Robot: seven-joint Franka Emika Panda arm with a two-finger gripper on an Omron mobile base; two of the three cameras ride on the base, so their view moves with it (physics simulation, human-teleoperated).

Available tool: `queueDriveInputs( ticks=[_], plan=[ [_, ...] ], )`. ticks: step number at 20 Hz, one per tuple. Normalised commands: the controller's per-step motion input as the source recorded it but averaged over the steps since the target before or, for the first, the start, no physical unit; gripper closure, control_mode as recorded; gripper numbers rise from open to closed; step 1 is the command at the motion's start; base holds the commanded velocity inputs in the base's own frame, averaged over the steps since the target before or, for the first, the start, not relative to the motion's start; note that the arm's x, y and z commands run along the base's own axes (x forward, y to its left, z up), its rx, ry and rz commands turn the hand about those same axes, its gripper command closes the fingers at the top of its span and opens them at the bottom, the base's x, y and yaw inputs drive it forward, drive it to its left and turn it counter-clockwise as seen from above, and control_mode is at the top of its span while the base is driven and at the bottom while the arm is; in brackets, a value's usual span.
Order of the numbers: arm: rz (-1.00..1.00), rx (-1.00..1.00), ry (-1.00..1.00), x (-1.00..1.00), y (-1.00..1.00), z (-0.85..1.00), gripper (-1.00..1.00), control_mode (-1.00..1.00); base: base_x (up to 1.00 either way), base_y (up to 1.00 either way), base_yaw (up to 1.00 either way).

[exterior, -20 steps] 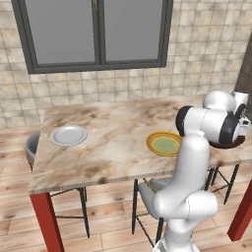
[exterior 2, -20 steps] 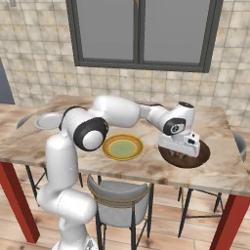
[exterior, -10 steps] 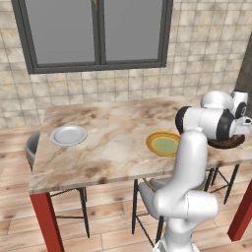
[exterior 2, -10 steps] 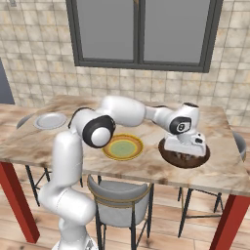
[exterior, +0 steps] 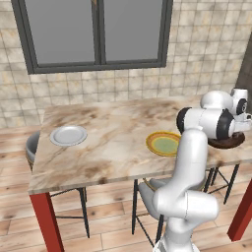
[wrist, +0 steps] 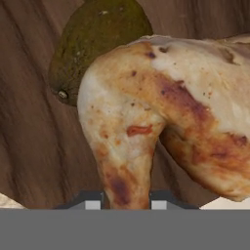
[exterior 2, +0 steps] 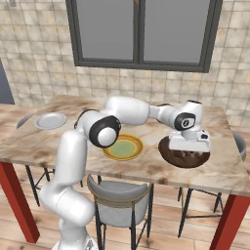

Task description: Pick the chicken drumstick and avocado from their plates and place them in the bowl. Then put the bowl in the fridge.

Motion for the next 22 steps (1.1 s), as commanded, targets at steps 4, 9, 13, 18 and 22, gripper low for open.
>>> queueDriveInputs(
  ticks=[4,9,13,18,22],
  plan=[
    [0.14,0.00,0.00,-0.13,0.00,-0.13,1.00,-1.00,0.00,0.00,0.00],
    [0.08,0.00,-0.01,-0.33,-0.05,-0.03,1.00,-1.00,0.00,0.00,0.00],
    [0.05,0.00,0.00,-0.24,-0.01,0.00,1.00,-1.00,0.00,0.00,0.00],
    [0.07,0.00,0.00,-0.01,0.07,0.00,1.00,-1.00,0.00,0.00,0.00],
    [0.09,0.00,0.00,0.00,0.11,0.00,1.00,-1.00,0.00,0.00,0.00]
  ],
)
